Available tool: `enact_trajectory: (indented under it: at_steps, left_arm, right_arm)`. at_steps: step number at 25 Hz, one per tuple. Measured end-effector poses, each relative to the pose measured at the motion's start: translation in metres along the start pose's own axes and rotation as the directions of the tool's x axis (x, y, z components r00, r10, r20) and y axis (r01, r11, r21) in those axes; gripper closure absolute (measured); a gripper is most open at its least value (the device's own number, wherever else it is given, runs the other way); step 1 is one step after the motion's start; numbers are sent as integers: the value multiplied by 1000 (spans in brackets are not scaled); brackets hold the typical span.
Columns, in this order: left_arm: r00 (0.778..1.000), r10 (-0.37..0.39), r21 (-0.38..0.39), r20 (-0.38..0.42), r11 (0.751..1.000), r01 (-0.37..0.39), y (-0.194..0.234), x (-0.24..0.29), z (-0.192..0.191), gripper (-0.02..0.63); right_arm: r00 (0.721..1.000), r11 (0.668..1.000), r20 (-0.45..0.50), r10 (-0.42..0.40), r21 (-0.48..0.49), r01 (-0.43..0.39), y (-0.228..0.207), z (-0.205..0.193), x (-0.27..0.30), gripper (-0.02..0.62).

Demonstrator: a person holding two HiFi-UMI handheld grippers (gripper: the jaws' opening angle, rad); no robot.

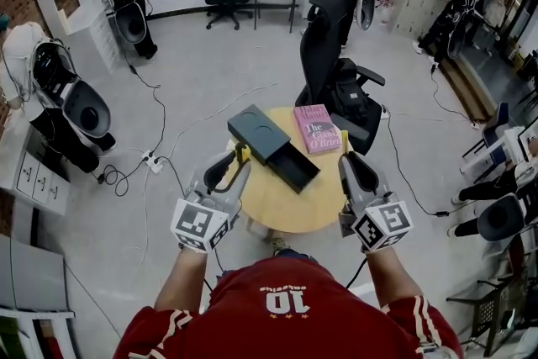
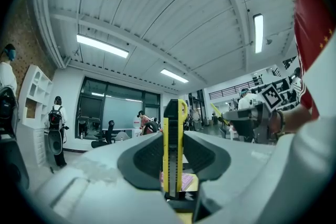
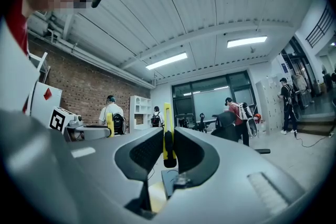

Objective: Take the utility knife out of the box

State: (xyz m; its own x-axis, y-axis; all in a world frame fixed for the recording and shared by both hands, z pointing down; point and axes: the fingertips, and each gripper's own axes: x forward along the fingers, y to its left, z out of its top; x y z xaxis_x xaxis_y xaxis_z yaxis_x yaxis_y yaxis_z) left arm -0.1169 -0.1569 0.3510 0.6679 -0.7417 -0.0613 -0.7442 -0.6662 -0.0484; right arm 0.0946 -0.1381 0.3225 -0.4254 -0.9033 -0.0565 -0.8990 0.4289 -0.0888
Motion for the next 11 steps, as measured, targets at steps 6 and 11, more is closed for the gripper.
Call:
enact_trajectory:
  at_steps: [6,11]
  left_arm:
    - [1000,-24,-18,-4,1000,24,-4,4,-2,477]
    - [1000,-22,-42,-4,999,22,-5,6,-5,477]
  right_arm:
    - [1000,1000,10,-4,7,4,-3,3,-2,534]
    - [1000,1000,16,-2,10,2,-4,4,-3,534]
